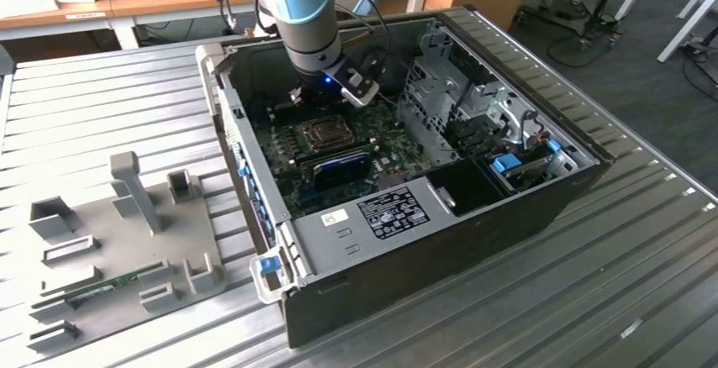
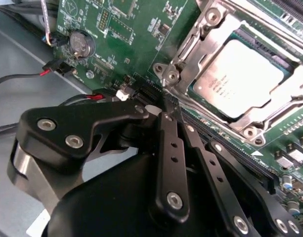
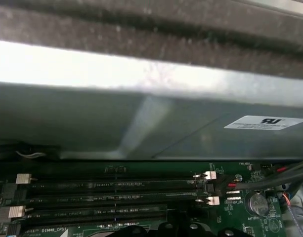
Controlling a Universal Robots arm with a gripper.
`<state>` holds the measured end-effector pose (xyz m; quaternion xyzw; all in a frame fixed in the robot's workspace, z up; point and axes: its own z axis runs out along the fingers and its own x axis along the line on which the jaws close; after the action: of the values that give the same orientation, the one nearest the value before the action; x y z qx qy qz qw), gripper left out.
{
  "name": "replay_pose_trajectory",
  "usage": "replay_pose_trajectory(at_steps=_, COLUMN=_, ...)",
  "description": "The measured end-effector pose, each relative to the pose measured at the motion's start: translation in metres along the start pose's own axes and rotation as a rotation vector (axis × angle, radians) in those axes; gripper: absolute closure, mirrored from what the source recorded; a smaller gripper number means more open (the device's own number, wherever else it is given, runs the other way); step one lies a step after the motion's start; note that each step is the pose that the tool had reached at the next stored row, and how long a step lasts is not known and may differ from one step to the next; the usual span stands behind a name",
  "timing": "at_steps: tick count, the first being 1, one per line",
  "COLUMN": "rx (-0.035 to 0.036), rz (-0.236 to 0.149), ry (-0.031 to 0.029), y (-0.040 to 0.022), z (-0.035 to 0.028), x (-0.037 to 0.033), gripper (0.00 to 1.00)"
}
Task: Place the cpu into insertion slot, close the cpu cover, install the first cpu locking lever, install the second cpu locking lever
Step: 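Install the first cpu locking lever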
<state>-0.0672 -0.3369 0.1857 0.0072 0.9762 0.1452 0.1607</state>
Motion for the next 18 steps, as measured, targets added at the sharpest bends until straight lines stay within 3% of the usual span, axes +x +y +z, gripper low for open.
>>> replay_pose_trajectory(at_steps=4, rx=-0.0011, rz=0.0, ry=-0.0004, y=0.0001, z=-0.0003, x=-0.0002, gripper=0.89)
replay_pose_trajectory(at_steps=11, rx=-0.0008, rz=0.0, ry=-0.0003, y=0.0028, z=-0.0088, x=-0.0031, gripper=0.89)
replay_pose_trajectory(at_steps=18, rx=0.003, rz=-0.001, ry=0.0006, y=0.003, z=-0.0093, x=-0.0033, gripper=0.89)
